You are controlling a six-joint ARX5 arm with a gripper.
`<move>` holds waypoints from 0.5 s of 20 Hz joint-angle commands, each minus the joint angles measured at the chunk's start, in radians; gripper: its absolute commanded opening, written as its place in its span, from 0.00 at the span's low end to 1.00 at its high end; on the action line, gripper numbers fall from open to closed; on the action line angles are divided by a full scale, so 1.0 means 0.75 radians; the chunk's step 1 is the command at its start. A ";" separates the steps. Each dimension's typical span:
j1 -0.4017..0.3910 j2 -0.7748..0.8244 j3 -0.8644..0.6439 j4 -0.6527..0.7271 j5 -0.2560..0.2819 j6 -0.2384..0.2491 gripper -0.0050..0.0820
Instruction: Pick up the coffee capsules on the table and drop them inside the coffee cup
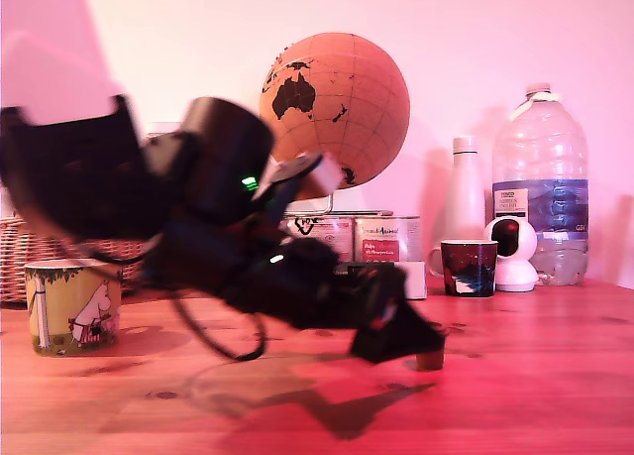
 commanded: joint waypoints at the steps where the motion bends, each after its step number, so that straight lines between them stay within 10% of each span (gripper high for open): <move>1: -0.012 0.053 0.033 -0.043 0.002 0.006 0.92; 10: -0.026 0.069 0.181 -0.274 -0.031 -0.014 0.91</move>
